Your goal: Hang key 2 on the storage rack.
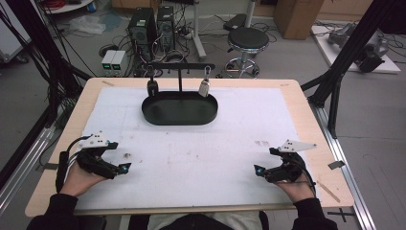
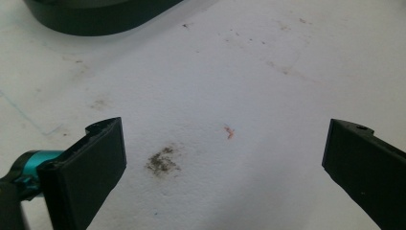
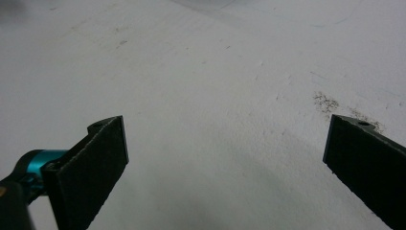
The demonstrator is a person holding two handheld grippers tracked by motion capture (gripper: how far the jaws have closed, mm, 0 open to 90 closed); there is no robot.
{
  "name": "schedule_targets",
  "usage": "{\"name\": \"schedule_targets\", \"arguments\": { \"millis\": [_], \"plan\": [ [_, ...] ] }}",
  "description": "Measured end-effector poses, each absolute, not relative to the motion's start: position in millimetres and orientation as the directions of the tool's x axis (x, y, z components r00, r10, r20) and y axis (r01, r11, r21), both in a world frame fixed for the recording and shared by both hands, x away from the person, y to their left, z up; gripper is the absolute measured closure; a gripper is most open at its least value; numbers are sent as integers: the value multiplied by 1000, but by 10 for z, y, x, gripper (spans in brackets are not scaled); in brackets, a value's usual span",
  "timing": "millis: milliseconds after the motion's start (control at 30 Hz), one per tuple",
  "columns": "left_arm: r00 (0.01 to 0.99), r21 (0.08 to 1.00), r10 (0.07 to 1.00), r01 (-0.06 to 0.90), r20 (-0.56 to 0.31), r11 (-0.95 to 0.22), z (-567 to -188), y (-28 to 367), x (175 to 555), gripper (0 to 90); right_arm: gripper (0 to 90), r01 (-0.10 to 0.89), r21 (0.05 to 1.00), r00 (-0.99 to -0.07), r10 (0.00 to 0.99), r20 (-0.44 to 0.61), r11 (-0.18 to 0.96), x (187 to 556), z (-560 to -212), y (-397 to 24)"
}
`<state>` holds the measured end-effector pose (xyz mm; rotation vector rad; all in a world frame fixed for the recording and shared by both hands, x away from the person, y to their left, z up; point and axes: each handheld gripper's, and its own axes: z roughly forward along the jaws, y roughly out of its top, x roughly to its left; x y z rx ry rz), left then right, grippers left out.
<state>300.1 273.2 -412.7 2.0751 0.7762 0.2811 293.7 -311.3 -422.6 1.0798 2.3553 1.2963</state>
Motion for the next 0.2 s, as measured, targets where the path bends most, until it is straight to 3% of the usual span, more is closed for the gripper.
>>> {"name": "schedule_targets", "arguments": {
  "millis": [200],
  "plan": [
    [777, 804, 624, 423, -84, -418, -4123, 2738, 2990, 17, 8, 486, 809, -700, 702, 133, 331, 2941, -4227, -3117]
  ]
}}
